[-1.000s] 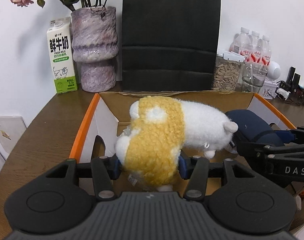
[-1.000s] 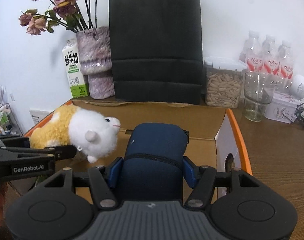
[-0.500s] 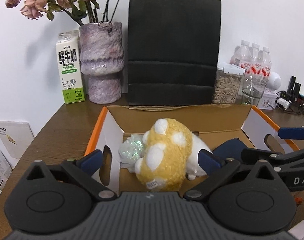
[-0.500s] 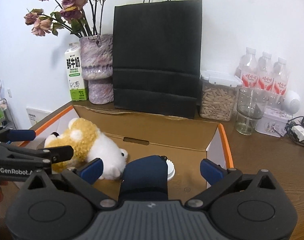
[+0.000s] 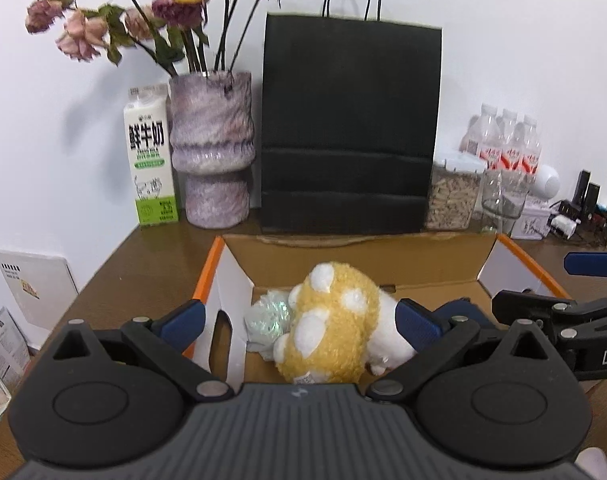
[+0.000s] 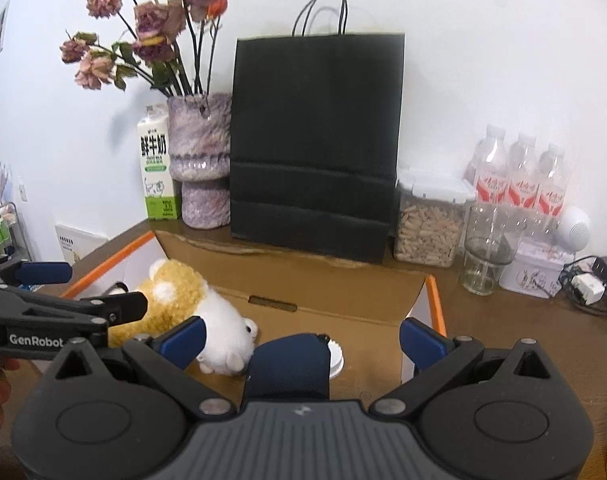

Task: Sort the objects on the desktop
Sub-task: 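Release the plush toy into the box with the left tool while the right tool releases the navy case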

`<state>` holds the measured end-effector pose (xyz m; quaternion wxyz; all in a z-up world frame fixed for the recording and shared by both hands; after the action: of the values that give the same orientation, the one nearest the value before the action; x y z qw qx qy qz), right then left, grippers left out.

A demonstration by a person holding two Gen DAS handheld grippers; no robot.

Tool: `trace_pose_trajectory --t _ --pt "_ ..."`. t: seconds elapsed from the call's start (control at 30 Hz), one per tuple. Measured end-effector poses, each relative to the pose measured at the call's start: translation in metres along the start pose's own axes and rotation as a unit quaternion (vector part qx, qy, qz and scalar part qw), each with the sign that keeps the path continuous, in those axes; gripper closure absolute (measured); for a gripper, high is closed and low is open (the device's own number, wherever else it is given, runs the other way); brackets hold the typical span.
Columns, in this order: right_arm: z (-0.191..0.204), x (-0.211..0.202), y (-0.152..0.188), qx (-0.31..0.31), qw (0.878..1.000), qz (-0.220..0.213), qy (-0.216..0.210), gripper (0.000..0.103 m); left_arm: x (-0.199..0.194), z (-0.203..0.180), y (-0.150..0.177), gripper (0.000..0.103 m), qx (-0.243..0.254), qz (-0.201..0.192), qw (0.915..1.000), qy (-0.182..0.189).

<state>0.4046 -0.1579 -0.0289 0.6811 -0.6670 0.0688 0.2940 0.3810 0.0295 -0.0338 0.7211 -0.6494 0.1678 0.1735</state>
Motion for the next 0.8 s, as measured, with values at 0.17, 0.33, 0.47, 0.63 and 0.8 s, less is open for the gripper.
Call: trace_pose_trajectory --t 0.17,0.33,0.47,0.63,0.8 --pt "0.000 -0.023 -0.007 0.003 1.000 -0.024 -0.002 0.000 -0.023 -0.001 -0.002 0.000 -0.006 -0.021 0.9998 -0.001" --pt "0.003 -0.048 -0.004 0.003 0.999 -0.036 -0.003 0.000 -0.047 0.001 0.001 0.000 -0.013 -0.030 0.9994 -0.007" --pt "0.008 -0.071 0.002 -0.001 0.999 -0.045 -0.005 0.000 -0.068 0.000 0.007 0.000 -0.014 -0.037 0.9992 -0.005" --pt "0.013 -0.099 0.014 -0.001 0.999 -0.053 -0.006 0.000 -0.095 -0.003 0.018 0.000 -0.015 -0.044 0.9989 0.000" --pt "0.018 -0.125 0.031 0.002 0.998 -0.055 -0.009 0.000 -0.123 -0.006 0.033 0.000 -0.012 -0.050 0.9987 0.006"
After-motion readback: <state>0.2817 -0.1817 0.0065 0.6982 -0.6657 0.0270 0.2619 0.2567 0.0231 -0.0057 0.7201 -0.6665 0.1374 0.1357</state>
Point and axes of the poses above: each gripper's, at about its wrist camera, not at the fingertips, and x roughly the way its jaws point, z to its left, y to its underside, the point moved 1 cm from there along x, roughly the way its jaws point, and after that the axes turned 7 degrees about x, right-handed, at the moved point
